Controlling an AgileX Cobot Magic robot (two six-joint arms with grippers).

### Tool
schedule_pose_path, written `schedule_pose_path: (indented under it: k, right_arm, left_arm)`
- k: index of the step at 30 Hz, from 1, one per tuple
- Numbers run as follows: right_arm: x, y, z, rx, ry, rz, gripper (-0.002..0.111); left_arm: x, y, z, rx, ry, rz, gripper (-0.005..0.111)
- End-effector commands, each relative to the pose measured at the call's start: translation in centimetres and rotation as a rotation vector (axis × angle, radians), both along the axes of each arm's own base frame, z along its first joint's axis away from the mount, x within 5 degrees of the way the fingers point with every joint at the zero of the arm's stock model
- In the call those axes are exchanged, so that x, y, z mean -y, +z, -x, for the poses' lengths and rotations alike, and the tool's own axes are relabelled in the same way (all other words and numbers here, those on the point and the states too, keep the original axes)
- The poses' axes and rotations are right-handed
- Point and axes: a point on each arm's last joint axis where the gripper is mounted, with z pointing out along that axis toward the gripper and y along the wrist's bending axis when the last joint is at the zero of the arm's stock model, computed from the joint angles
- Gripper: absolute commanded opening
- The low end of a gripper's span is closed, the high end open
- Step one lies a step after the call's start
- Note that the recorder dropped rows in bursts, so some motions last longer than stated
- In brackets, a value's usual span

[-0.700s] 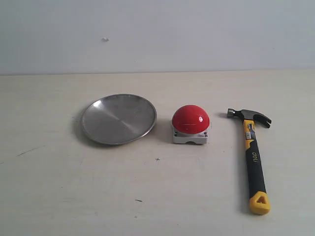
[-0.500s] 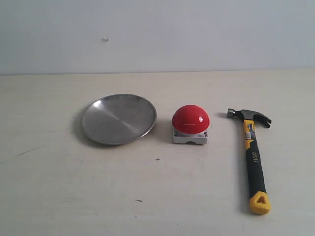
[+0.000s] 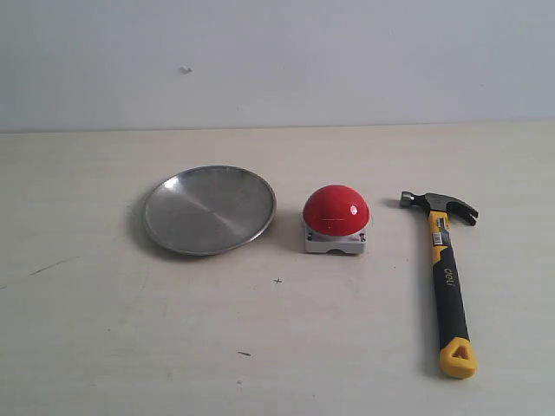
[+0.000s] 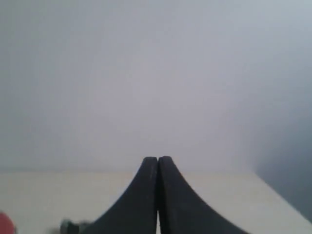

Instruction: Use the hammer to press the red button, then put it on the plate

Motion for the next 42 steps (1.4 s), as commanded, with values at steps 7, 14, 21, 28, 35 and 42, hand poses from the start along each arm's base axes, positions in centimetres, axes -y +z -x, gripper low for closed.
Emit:
schedule_pose_path:
  k: [7, 14, 21, 28, 35, 42]
  right_arm:
    - [-0.6, 3.3, 1.2, 0.502, 0.229, -0.411, 0.0]
    - [-1.0, 8.5, 2.4, 0.633, 0.351, -0.563, 0.0]
    - [0.8, 15.8, -3.5, 0.331, 0.17, -0.487, 0.0]
    - [5.2, 12.7, -16.9, -0.453, -0.149, -0.542, 0.0]
    - [0.8, 3.9, -26.8, -1.212, 0.122, -0.461, 0.0]
    - [-3.0, -2.1, -31.7, -1.445, 0.09, -0.384, 0.0]
  left_arm:
    - [0.0, 0.1, 0.0, 0.009, 0.003, 0.0, 0.0]
    - [0.0, 0.1, 0.0, 0.009, 0.003, 0.0, 0.0]
    - [0.0, 0.1, 0.0, 0.009, 0.003, 0.0, 0.0]
    - [0.0, 0.1, 0.0, 0.009, 0.003, 0.0, 0.0]
    - [0.0, 0.1, 0.0, 0.009, 0.003, 0.0, 0.0]
    - [0.0, 0.1, 0.0, 0.009, 0.003, 0.0, 0.0]
